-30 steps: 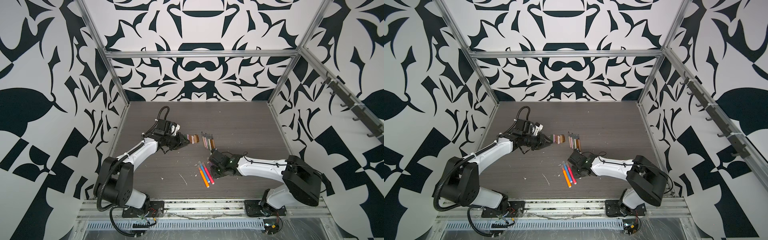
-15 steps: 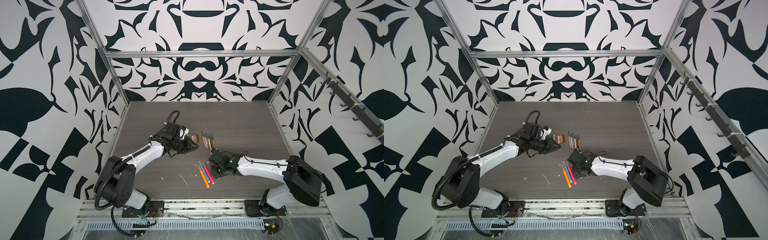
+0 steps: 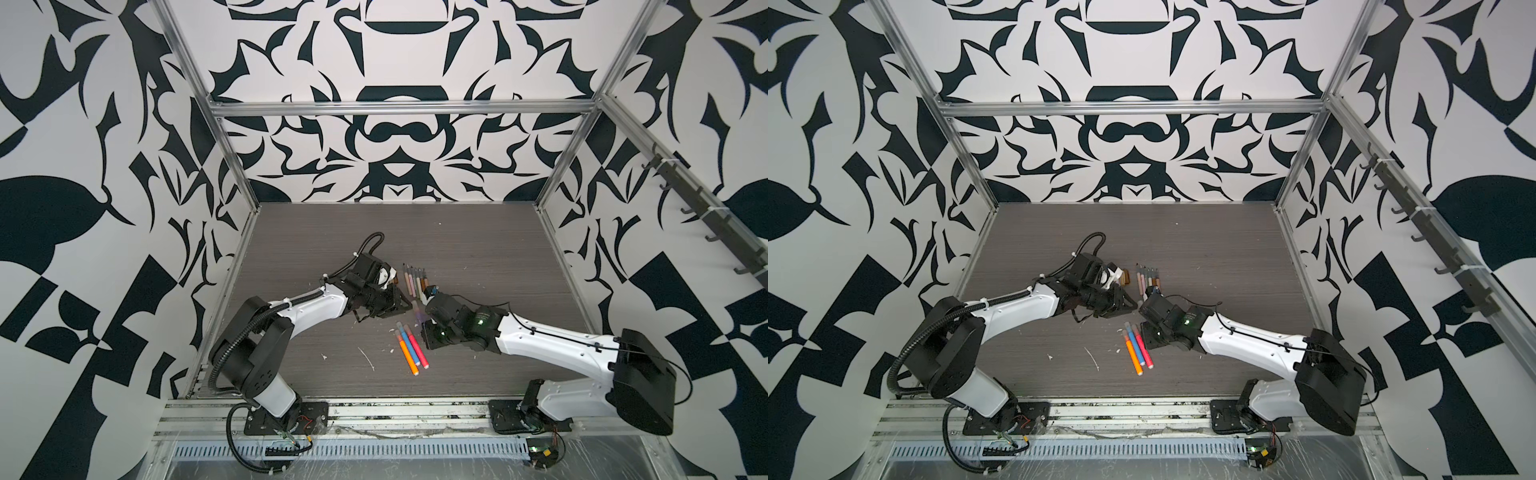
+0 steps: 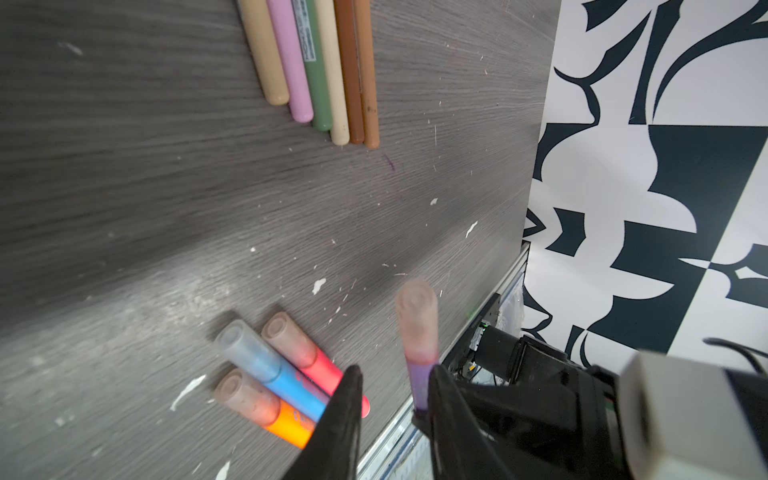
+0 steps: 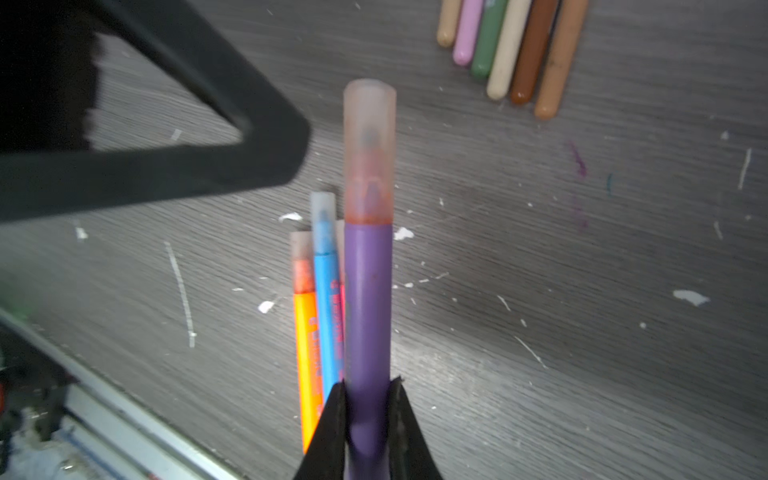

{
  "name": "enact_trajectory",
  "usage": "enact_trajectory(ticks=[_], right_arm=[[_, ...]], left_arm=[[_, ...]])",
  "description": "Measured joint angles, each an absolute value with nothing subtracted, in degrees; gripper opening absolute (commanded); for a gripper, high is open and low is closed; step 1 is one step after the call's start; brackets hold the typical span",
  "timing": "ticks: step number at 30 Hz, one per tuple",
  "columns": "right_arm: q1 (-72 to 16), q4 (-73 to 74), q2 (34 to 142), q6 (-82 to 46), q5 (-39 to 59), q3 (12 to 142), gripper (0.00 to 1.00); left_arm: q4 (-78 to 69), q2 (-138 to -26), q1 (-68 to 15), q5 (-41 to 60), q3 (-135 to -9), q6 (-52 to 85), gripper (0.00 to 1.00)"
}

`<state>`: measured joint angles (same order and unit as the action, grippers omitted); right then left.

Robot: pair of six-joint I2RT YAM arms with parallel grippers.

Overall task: Open the pen caps
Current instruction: 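Close the left gripper on the translucent cap while the right gripper holds the purple highlighter, then pull the translucent cap with the left gripper away from the right gripper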

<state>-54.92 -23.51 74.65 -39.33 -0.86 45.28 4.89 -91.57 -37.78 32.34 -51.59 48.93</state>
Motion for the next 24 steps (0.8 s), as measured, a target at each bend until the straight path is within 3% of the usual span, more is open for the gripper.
enact_trajectory(ticks=[21,24], right_arm=[[-54.9,-22.1,75.1,-39.8,2.2,47.6,0.12],[-54.9,-21.7,75.1,-39.9,2.6,47.6,0.11]], left_arm=[[4.0,-92.5,-37.8,32.3,-52.9,49.7,0.28],[4.0,-92.5,-37.8,32.4,-52.9,50.0,0.20]])
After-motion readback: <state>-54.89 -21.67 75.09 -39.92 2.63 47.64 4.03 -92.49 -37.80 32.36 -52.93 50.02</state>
